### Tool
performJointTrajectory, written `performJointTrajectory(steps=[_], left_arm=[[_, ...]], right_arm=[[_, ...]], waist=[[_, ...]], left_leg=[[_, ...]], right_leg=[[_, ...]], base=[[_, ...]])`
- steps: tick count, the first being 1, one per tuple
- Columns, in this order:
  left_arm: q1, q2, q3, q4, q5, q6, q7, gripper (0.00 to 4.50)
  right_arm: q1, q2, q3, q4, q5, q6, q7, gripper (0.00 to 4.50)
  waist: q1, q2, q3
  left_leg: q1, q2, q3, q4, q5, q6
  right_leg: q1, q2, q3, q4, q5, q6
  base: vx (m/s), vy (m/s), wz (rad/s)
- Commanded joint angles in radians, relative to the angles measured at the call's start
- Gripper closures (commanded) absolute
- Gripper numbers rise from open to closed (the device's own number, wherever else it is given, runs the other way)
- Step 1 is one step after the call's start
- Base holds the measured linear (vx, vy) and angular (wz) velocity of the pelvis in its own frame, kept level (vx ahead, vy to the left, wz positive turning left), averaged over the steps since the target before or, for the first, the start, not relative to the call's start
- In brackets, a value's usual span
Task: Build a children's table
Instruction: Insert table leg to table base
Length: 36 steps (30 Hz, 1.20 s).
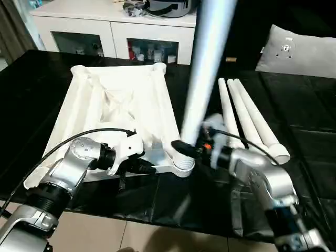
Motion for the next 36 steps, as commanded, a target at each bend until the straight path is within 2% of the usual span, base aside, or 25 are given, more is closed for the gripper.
performJointTrajectory(steps=[1,2,4,5,8,10,13,16,20,24,25,26,29,31,35,36], left_arm=[[-0.036,-0.009,0.033,-0.006,-0.018,0.001,0.016,4.50],[-0.037,-0.011,0.033,-0.003,-0.018,0.002,0.017,4.50],[-0.037,-0.013,0.033,-0.002,-0.017,0.002,0.018,4.50],[-0.038,-0.017,0.036,0.001,-0.018,0.006,0.019,4.50],[-0.040,-0.021,0.041,0.003,-0.020,0.009,0.020,4.50],[-0.042,-0.024,0.046,0.007,-0.017,0.008,0.024,4.50],[-0.042,-0.025,0.043,0.006,-0.010,0.004,0.026,4.50],[-0.041,-0.024,0.044,0.004,-0.010,0.006,0.024,4.50],[-0.039,-0.016,0.037,0.002,0.001,-0.003,0.019,4.50],[-0.042,-0.012,0.035,0.002,0.003,-0.006,0.014,4.50],[-0.052,-0.010,0.033,0.017,0.007,-0.020,0.006,4.50],[-0.055,-0.010,0.032,0.019,0.007,-0.022,0.005,4.50],[-0.108,-0.012,0.025,0.068,0.020,-0.046,-0.010,4.50],[-0.128,-0.016,0.025,0.090,0.023,-0.054,-0.015,4.50],[-0.206,-0.032,0.029,0.191,0.047,-0.099,0.000,4.50],[-0.207,-0.032,0.029,0.194,0.047,-0.100,0.001,4.50]], right_arm=[[0.053,-0.009,-0.006,0.070,-0.025,0.013,-0.030,2.57],[0.069,-0.005,-0.014,0.072,-0.020,0.000,-0.036,2.57],[0.087,-0.002,-0.021,0.067,-0.019,-0.012,-0.041,2.57],[0.116,0.001,-0.027,0.051,-0.017,-0.038,-0.041,2.57],[0.132,0.002,-0.029,0.039,-0.022,-0.062,-0.046,2.57],[0.144,-0.016,0.000,0.039,-0.079,-0.105,-0.062,2.57],[0.144,-0.054,0.072,0.047,-0.175,-0.165,-0.065,2.57],[0.141,-0.061,0.094,0.046,-0.186,-0.163,-0.052,2.57],[0.123,-0.080,0.139,0.058,-0.221,-0.170,-0.030,2.57],[0.108,-0.106,0.183,0.074,-0.241,-0.162,0.015,2.57],[0.100,-0.123,0.214,0.088,-0.258,-0.166,0.047,2.57],[0.099,-0.125,0.219,0.090,-0.261,-0.166,0.051,2.57],[0.077,-0.133,0.248,0.116,-0.274,-0.161,0.079,2.57],[0.070,-0.131,0.250,0.124,-0.267,-0.157,0.087,2.57],[0.050,-0.124,0.249,0.136,-0.256,-0.146,0.109,2.57],[0.050,-0.124,0.249,0.136,-0.256,-0.146,0.109,2.57]], waist=[[-0.002,0.018,-0.062],[-0.002,0.022,-0.062],[-0.003,0.020,-0.062],[-0.001,0.026,-0.061],[0.002,0.021,-0.062],[0.002,0.023,-0.061],[-0.001,0.022,-0.055],[-0.002,0.023,-0.054],[-0.007,0.023,-0.056],[-0.011,0.020,-0.054],[-0.012,0.015,-0.053],[-0.012,0.017,-0.053],[-0.014,0.011,-0.043],[-0.014,0.009,-0.041],[-0.014,-0.001,-0.031],[-0.014,0.000,-0.030]], left_leg=[[0.017,0.049,-0.018,-0.088,-0.250,-0.043],[0.017,0.049,-0.020,-0.089,-0.256,-0.044],[0.018,0.049,-0.019,-0.089,-0.265,-0.044],[0.018,0.050,-0.020,-0.090,-0.271,-0.044],[0.015,0.050,-0.021,-0.092,-0.265,-0.040],[0.016,0.050,-0.021,-0.092,-0.271,-0.041],[0.017,0.048,-0.023,-0.095,-0.314,-0.047],[0.022,0.050,-0.026,-0.096,-0.341,-0.045],[0.019,0.051,-0.027,-0.099,-0.337,-0.044],[0.020,0.050,-0.026,-0.097,-0.348,-0.039],[0.019,0.050,-0.026,-0.098,-0.347,-0.037],[0.018,0.050,-0.027,-0.098,-0.344,-0.036],[0.019,0.050,-0.026,-0.102,-0.353,-0.032],[0.021,0.048,-0.024,-0.102,-0.356,-0.028],[0.029,0.050,-0.024,-0.105,-0.365,-0.020],[0.028,0.049,-0.024,-0.106,-0.361,-0.017]], right_leg=[[0.038,-0.087,0.042,-0.084,-0.246,-0.209],[0.038,-0.086,0.042,-0.084,-0.252,-0.208],[0.037,-0.087,0.042,-0.086,-0.262,-0.206],[0.036,-0.087,0.043,-0.088,-0.271,-0.200],[0.038,-0.087,0.042,-0.086,-0.256,-0.198],[0.036,-0.087,0.041,-0.087,-0.260,-0.197],[0.034,-0.090,0.043,-0.097,-0.355,-0.176],[0.029,-0.091,0.044,-0.103,-0.415,-0.162],[0.030,-0.088,0.044,-0.098,-0.366,-0.172],[0.029,-0.090,0.045,-0.101,-0.395,-0.171],[0.030,-0.090,0.045,-0.102,-0.405,-0.166],[0.031,-0.089,0.045,-0.101,-0.406,-0.165],[0.023,-0.087,0.047,-0.105,-0.401,-0.159],[0.023,-0.087,0.047,-0.107,-0.412,-0.156],[0.014,-0.092,0.048,-0.123,-0.504,-0.131],[0.015,-0.091,0.048,-0.125,-0.512,-0.127]], base=[[0.000,0.000,0.00],[0.000,0.000,0.00],[0.000,0.000,0.00],[0.000,0.000,0.00],[0.000,0.000,0.00],[0.000,0.000,0.00],[0.000,0.000,0.00],[0.000,0.000,0.00],[0.000,0.000,0.00],[0.000,0.000,0.00],[0.000,0.000,0.00],[0.000,0.000,0.00],[0.000,0.000,0.00],[0.000,0.000,0.00],[0.000,0.000,0.00],[0.000,0.000,0.00]])
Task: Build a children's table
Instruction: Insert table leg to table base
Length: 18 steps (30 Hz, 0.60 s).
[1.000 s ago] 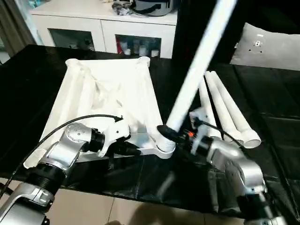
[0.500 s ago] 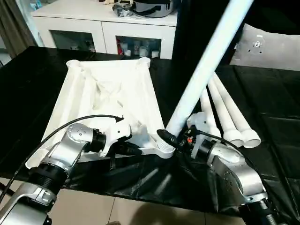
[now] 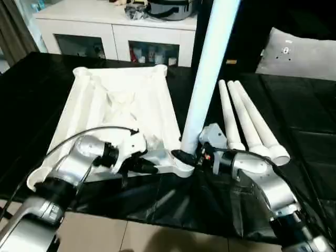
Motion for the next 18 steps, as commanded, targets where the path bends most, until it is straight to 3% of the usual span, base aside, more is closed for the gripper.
performJointTrajectory(steps=[1,7,9,10,11,12,13,14,15,17,18], left_arm=[[-0.107,0.006,0.047,0.028,0.013,-0.043,0.062,4.50],[-0.130,0.016,0.063,0.081,0.024,-0.058,0.082,4.50],[-0.075,0.038,0.077,0.011,0.012,-0.019,0.079,4.50],[-0.063,0.041,0.080,-0.008,0.009,-0.008,0.079,4.50],[-0.002,0.056,0.093,-0.098,-0.008,0.044,0.079,4.50],[0.026,0.061,0.098,-0.143,-0.015,0.071,0.082,4.50],[0.049,0.064,0.102,-0.178,-0.019,0.091,0.084,4.50],[0.138,0.073,0.111,-0.340,-0.032,0.190,0.111,4.50],[0.166,0.073,0.113,-0.397,-0.040,0.227,0.120,4.50],[0.178,0.072,0.113,-0.421,-0.045,0.243,0.124,4.50],[0.211,0.065,0.118,-0.496,-0.058,0.303,0.144,4.50]], right_arm=[[0.065,-0.018,0.081,0.127,-0.062,0.088,0.046,2.57],[0.032,0.007,0.066,0.172,-0.069,0.067,0.012,2.57],[0.023,0.038,0.042,0.195,-0.068,0.068,-0.046,2.57],[0.021,0.044,0.037,0.199,-0.068,0.069,-0.058,2.57],[0.015,0.069,0.015,0.217,-0.066,0.074,-0.108,2.57],[0.012,0.078,0.007,0.224,-0.066,0.079,-0.131,2.57],[0.009,0.086,0.000,0.232,-0.068,0.081,-0.150,2.57],[-0.003,0.110,-0.021,0.261,-0.075,0.085,-0.213,2.57],[-0.010,0.116,-0.027,0.275,-0.081,0.080,-0.232,2.57],[-0.013,0.118,-0.029,0.283,-0.084,0.076,-0.240,2.57],[-0.023,0.124,-0.033,0.299,-0.089,0.069,-0.254,2.57]], waist=[[-0.007,0.003,-0.030],[-0.011,0.002,-0.026],[-0.014,0.006,-0.030],[-0.018,0.005,-0.028],[-0.019,0.008,-0.034],[-0.029,0.007,-0.028],[-0.034,0.009,-0.028],[-0.042,0.010,-0.030],[-0.048,0.009,-0.028],[-0.055,0.011,-0.029],[-0.055,0.013,-0.031]], left_leg=[[0.025,0.051,-0.025,-0.091,-0.349,-0.015],[0.018,0.056,-0.034,-0.099,-0.377,-0.025],[0.022,0.059,-0.035,-0.099,-0.399,-0.032],[0.017,0.059,-0.038,-0.102,-0.405,-0.036],[0.016,0.062,-0.041,-0.104,-0.406,-0.045],[0.007,0.061,-0.042,-0.109,-0.419,-0.048],[0.010,0.060,-0.042,-0.108,-0.436,-0.050],[0.007,0.064,-0.047,-0.109,-0.448,-0.059],[0.003,0.061,-0.047,-0.111,-0.450,-0.057],[0.016,0.056,-0.043,-0.103,-0.475,-0.045],[0.018,0.057,-0.043,-0.102,-0.474,-0.046]], right_leg=[[0.013,-0.089,0.047,-0.111,-0.510,-0.128],[0.013,-0.097,0.043,-0.113,-0.563,-0.120],[0.008,-0.102,0.043,-0.114,-0.568,-0.129],[0.011,-0.102,0.042,-0.112,-0.566,-0.132],[0.016,-0.105,0.041,-0.105,-0.550,-0.140],[0.015,-0.101,0.038,-0.105,-0.544,-0.144],[0.013,-0.100,0.037,-0.106,-0.555,-0.141],[0.016,-0.106,0.036,-0.099,-0.555,-0.150],[0.018,-0.103,0.033,-0.102,-0.562,-0.148],[0.009,-0.103,0.026,-0.116,-0.612,-0.129],[0.009,-0.104,0.027,-0.114,-0.598,-0.134]], base=[[0.000,0.000,0.00],[0.000,0.000,0.00],[0.000,0.000,0.00],[0.000,0.000,0.00],[0.000,0.000,0.00],[0.000,0.000,0.00],[0.000,0.000,0.00],[0.000,0.000,0.00],[0.000,0.000,0.00],[0.000,0.000,0.00],[0.000,0.000,0.00]])
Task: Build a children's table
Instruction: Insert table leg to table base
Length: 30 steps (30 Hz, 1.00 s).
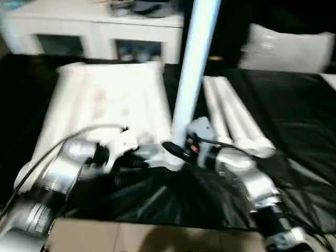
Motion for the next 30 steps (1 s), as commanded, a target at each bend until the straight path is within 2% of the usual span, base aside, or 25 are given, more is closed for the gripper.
performJointTrajectory(steps=[1,2,4,5,6,7,10,14,17,18,19,20,22,23,24,25,26,29,30], left_arm=[[0.026,-0.007,0.032,-0.170,-0.061,0.079,0.010,4.50],[0.048,-0.016,0.035,-0.225,-0.062,0.131,0.033,4.50],[0.066,-0.028,0.035,-0.282,-0.050,0.181,0.062,4.50],[0.081,-0.050,0.033,-0.347,-0.038,0.246,0.101,4.50],[0.087,-0.056,0.031,-0.377,-0.035,0.276,0.120,4.50],[0.087,-0.056,0.031,-0.377,-0.035,0.276,0.120,4.50],[0.093,-0.059,0.017,-0.399,-0.019,0.298,0.153,4.50],[0.098,-0.049,0.000,-0.397,0.022,0.288,0.199,4.50],[0.098,-0.041,-0.010,-0.399,0.042,0.299,0.217,4.50],[0.096,-0.038,-0.012,-0.396,0.047,0.300,0.221,4.50],[0.095,-0.035,-0.014,-0.393,0.048,0.298,0.223,4.50],[0.095,-0.033,-0.015,-0.389,0.048,0.291,0.223,4.50],[0.093,-0.031,-0.017,-0.377,0.043,0.247,0.212,4.50],[0.093,-0.036,-0.011,-0.371,0.037,0.241,0.213,4.50],[0.093,-0.040,-0.006,-0.367,0.031,0.239,0.216,4.50],[0.092,-0.041,-0.005,-0.363,0.028,0.238,0.215,4.50],[0.090,-0.039,-0.007,-0.348,0.026,0.232,0.210,4.50],[0.087,-0.040,-0.007,-0.330,0.024,0.222,0.209,4.50],[0.084,-0.043,-0.004,-0.316,0.019,0.212,0.206,4.50]], right_arm=[[0.039,-0.022,-0.015,0.185,-0.085,0.066,-0.090,2.57],[0.030,-0.016,-0.020,0.195,-0.086,0.060,-0.096,2.57],[0.019,-0.011,-0.024,0.202,-0.084,0.059,-0.098,2.57],[0.009,-0.007,-0.028,0.206,-0.078,0.058,-0.093,2.57],[0.007,-0.005,-0.028,0.207,-0.073,0.059,-0.089,2.57],[0.007,-0.005,-0.028,0.207,-0.073,0.059,-0.089,2.57],[0.007,-0.005,-0.014,0.205,-0.065,0.056,-0.066,2.57],[0.003,-0.003,-0.008,0.221,-0.072,0.029,-0.058,2.57],[-0.005,0.009,-0.022,0.240,-0.065,0.018,-0.066,2.57],[-0.009,0.015,-0.028,0.250,-0.060,0.008,-0.067,2.57],[-0.011,0.017,-0.031,0.255,-0.059,0.000,-0.066,2.57],[-0.013,0.018,-0.030,0.259,-0.059,-0.006,-0.065,2.22],[-0.017,0.020,-0.032,0.266,-0.058,-0.015,-0.066,1.87],[-0.019,0.021,-0.034,0.269,-0.056,-0.016,-0.064,1.79],[-0.021,0.022,-0.035,0.272,-0.055,-0.018,-0.063,1.79],[-0.024,0.023,-0.034,0.277,-0.056,-0.022,-0.064,1.53],[-0.028,0.023,-0.039,0.284,-0.059,-0.034,-0.070,1.43],[-0.031,0.022,-0.045,0.293,-0.061,-0.050,-0.072,1.32],[-0.027,0.015,-0.045,0.286,-0.066,-0.068,-0.069,1.08]], waist=[[0.003,0.021,-0.034],[0.002,0.023,-0.038],[0.002,0.021,-0.037],[-0.002,0.006,-0.042],[0.002,0.013,-0.042],[0.002,0.015,-0.041],[0.001,0.009,-0.045],[0.005,0.010,-0.047],[0.005,0.010,-0.045],[0.005,0.013,-0.044],[0.005,0.011,-0.043],[0.004,0.012,-0.043],[0.003,0.013,-0.044],[0.006,0.016,-0.048],[0.006,0.015,-0.047],[0.007,0.014,-0.049],[0.010,0.019,-0.051],[0.012,0.018,-0.055],[0.014,0.023,-0.059]], left_leg=[[0.005,0.058,-0.043,-0.102,-0.469,-0.045],[0.008,0.061,-0.040,-0.101,-0.458,-0.048],[0.010,0.058,-0.036,-0.098,-0.447,-0.042],[0.006,0.057,-0.032,-0.097,-0.422,-0.036],[0.005,0.059,-0.035,-0.098,-0.406,-0.034],[0.004,0.058,-0.032,-0.097,-0.396,-0.033],[-0.001,0.054,-0.028,-0.095,-0.361,-0.019],[0.001,0.054,-0.025,-0.093,-0.327,-0.009],[0.002,0.053,-0.025,-0.094,-0.341,-0.011],[0.002,0.052,-0.026,-0.094,-0.348,-0.013],[0.003,0.052,-0.027,-0.095,-0.364,-0.016],[0.005,0.052,-0.028,-0.094,-0.375,-0.019],[0.005,0.051,-0.030,-0.094,-0.382,-0.020],[0.010,0.053,-0.028,-0.092,-0.376,-0.021],[0.007,0.053,-0.027,-0.093,-0.370,-0.021],[0.005,0.053,-0.028,-0.094,-0.358,-0.021],[0.004,0.053,-0.025,-0.094,-0.332,-0.020],[0.004,0.051,-0.022,-0.091,-0.311,-0.017],[0.005,0.051,-0.019,-0.087,-0.292,-0.014]], right_leg=[[0.015,-0.088,0.048,-0.101,-0.568,-0.143],[0.016,-0.086,0.049,-0.096,-0.523,-0.159],[0.013,-0.083,0.050,-0.098,-0.505,-0.167],[0.020,-0.079,0.050,-0.095,-0.480,-0.170],[0.022,-0.082,0.051,-0.091,-0.463,-0.175],[0.021,-0.079,0.051,-0.091,-0.449,-0.177],[0.026,-0.076,0.050,-0.090,-0.400,-0.184],[0.029,-0.076,0.051,-0.086,-0.354,-0.194],[0.027,-0.076,0.050,-0.089,-0.384,-0.188],[0.028,-0.076,0.049,-0.089,-0.394,-0.187],[0.027,-0.077,0.048,-0.093,-0.421,-0.178],[0.024,-0.077,0.048,-0.095,-0.440,-0.172],[0.023,-0.076,0.047,-0.097,-0.450,-0.167],[0.021,-0.077,0.049,-0.096,-0.429,-0.172],[0.022,-0.075,0.049,-0.094,-0.410,-0.176],[0.026,-0.074,0.048,-0.090,-0.387,-0.181],[0.027,-0.072,0.048,-0.084,-0.313,-0.202],[0.033,-0.073,0.048,-0.081,-0.271,-0.220],[0.034,-0.073,0.049,-0.079,-0.245,-0.229]], base=[[0.000,0.000,0.00],[0.000,0.000,0.00],[0.000,0.000,0.00],[0.000,0.000,0.00],[0.000,0.000,0.00],[0.000,0.000,0.00],[0.000,0.000,0.00],[0.000,0.000,0.00],[0.000,0.000,0.00],[0.000,0.000,0.00],[0.000,0.000,0.00],[0.000,0.000,0.00],[0.000,0.000,0.00],[0.000,0.000,0.00],[0.000,0.000,0.00],[0.000,0.000,0.00],[0.000,0.000,0.00],[0.000,0.000,0.00],[0.000,0.000,0.00]])
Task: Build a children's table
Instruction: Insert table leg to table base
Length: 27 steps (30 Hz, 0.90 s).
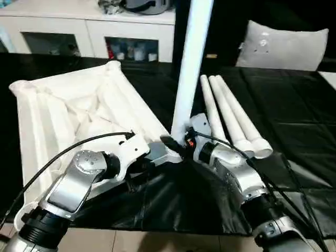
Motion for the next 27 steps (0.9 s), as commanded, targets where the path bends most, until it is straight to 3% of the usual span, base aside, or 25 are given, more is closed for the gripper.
performJointTrajectory(steps=[1,5,11,20,27], left_arm=[[-0.025,0.003,0.012,-0.009,-0.012,-0.037,-0.022,4.50],[-0.040,0.009,0.015,0.049,-0.017,-0.086,-0.037,4.50],[-0.055,0.035,0.004,0.110,-0.029,-0.167,-0.098,4.50],[-0.084,0.066,-0.023,0.195,-0.040,-0.275,-0.205,4.50],[-0.105,0.088,-0.051,0.236,-0.041,-0.344,-0.289,4.50]], right_arm=[[0.028,-0.034,-0.017,0.067,-0.058,0.017,-0.038,1.00],[0.058,-0.066,-0.028,0.023,-0.057,-0.051,-0.017,0.75],[0.120,-0.125,-0.064,-0.085,0.023,-0.030,0.103,0.09],[0.187,-0.221,-0.068,-0.236,0.097,-0.003,0.264,0.01],[0.151,-0.266,-0.043,-0.242,0.079,-0.013,0.340,0.01]], waist=[[0.005,0.023,-0.057],[0.017,0.024,-0.059],[0.031,0.023,-0.060],[0.035,0.022,-0.060],[0.042,0.027,-0.064]], left_leg=[[0.005,0.050,-0.018,-0.082,-0.282,-0.011],[0.002,0.050,-0.015,-0.078,-0.227,0.002],[0.002,0.052,-0.014,-0.078,-0.205,0.018],[0.002,0.049,-0.014,-0.074,-0.201,0.030],[0.005,0.051,-0.013,-0.070,-0.170,0.035]], right_leg=[[0.037,-0.074,0.051,-0.079,-0.243,-0.215],[0.045,-0.074,0.050,-0.072,-0.194,-0.222],[0.050,-0.073,0.050,-0.069,-0.166,-0.217],[0.053,-0.074,0.048,-0.072,-0.200,-0.212],[0.051,-0.074,0.046,-0.065,-0.147,-0.237]], base=[[0.000,0.000,0.00],[0.000,0.000,0.00],[0.000,0.000,0.00],[0.000,0.000,0.00],[0.000,0.000,0.00]])
